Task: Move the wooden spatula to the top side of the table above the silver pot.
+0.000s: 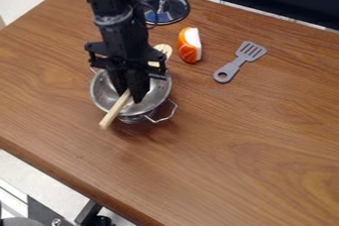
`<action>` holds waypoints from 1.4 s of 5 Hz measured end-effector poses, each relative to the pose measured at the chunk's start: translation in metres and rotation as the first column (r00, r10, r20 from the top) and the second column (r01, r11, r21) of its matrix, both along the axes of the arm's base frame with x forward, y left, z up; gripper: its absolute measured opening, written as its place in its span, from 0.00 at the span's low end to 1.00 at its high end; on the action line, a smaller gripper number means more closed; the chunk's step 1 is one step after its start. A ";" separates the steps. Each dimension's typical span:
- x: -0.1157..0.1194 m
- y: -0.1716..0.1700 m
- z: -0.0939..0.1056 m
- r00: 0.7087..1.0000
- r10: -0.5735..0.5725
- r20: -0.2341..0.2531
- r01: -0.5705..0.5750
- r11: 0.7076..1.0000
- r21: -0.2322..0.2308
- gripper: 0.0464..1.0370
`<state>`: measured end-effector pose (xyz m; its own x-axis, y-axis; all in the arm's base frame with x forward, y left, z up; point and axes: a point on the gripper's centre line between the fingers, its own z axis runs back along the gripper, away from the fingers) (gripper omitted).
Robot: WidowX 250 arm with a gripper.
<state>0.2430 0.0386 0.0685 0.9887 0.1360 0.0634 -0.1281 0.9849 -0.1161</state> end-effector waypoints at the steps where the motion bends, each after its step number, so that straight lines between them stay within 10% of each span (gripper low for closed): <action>1: 0.004 0.006 0.016 1.000 0.027 0.014 -0.027 1.000 -0.014 0.10; 5: 0.033 0.046 0.042 0.898 0.436 0.053 -0.438 0.898 0.042 0.10; 6: 0.035 0.055 0.039 0.851 0.522 0.052 -0.525 0.850 0.046 0.10; 7: 0.042 0.061 0.039 0.741 0.668 0.072 -0.671 0.741 0.033 0.10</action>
<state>0.2846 0.0999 0.1074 0.6394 0.7563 0.1388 -0.7519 0.6527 -0.0926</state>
